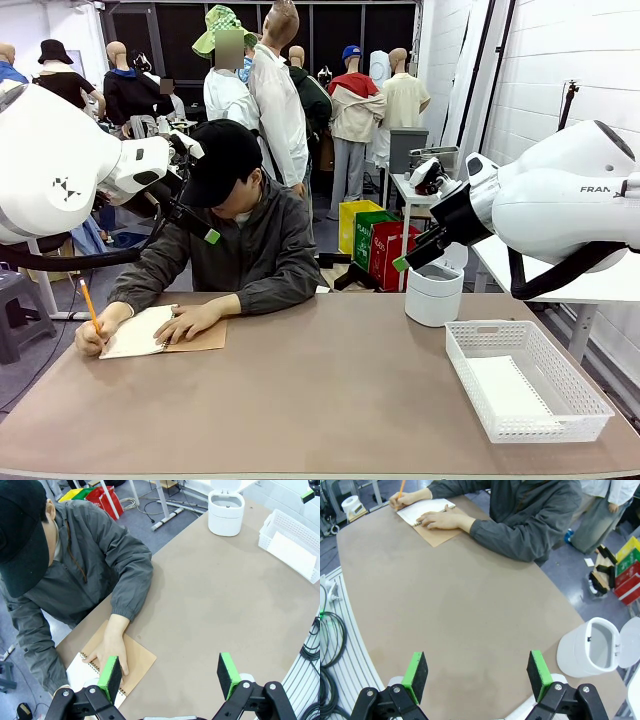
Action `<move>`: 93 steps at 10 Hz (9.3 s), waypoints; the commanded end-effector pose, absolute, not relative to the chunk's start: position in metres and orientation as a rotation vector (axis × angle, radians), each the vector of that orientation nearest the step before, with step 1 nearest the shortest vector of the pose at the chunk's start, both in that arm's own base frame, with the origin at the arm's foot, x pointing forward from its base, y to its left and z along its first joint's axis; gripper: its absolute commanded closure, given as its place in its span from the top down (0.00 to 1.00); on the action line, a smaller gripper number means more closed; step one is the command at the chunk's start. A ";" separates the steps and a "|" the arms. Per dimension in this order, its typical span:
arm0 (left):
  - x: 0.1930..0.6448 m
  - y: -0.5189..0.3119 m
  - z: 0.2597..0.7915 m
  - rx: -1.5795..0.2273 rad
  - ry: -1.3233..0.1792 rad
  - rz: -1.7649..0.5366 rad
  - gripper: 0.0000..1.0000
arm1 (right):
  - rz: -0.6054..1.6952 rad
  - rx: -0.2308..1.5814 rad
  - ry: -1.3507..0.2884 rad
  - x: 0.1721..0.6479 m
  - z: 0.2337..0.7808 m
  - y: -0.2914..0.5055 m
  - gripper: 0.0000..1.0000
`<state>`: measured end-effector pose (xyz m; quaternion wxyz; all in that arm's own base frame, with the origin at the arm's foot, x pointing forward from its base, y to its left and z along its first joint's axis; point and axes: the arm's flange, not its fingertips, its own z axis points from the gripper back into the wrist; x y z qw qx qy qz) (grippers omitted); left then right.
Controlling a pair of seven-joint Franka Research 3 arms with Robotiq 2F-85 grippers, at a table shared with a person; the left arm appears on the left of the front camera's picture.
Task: Sort the paper based on its condition.
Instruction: If a person hands you a paper, place it in the Organizing basket , and if it's crumpled, put it in the Trash can.
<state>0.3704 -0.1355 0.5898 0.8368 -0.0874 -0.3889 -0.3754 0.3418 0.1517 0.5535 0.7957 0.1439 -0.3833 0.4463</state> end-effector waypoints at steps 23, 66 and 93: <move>0.370 -0.135 0.590 -0.188 -0.821 -0.780 1.00 | 0.960 0.322 -0.820 0.343 0.551 0.151 1.00; 0.370 -0.135 0.590 -0.188 -0.821 -0.780 1.00 | 0.960 0.322 -0.820 0.343 0.551 0.151 1.00; 0.370 -0.135 0.590 -0.188 -0.821 -0.780 1.00 | 0.960 0.322 -0.820 0.343 0.551 0.151 1.00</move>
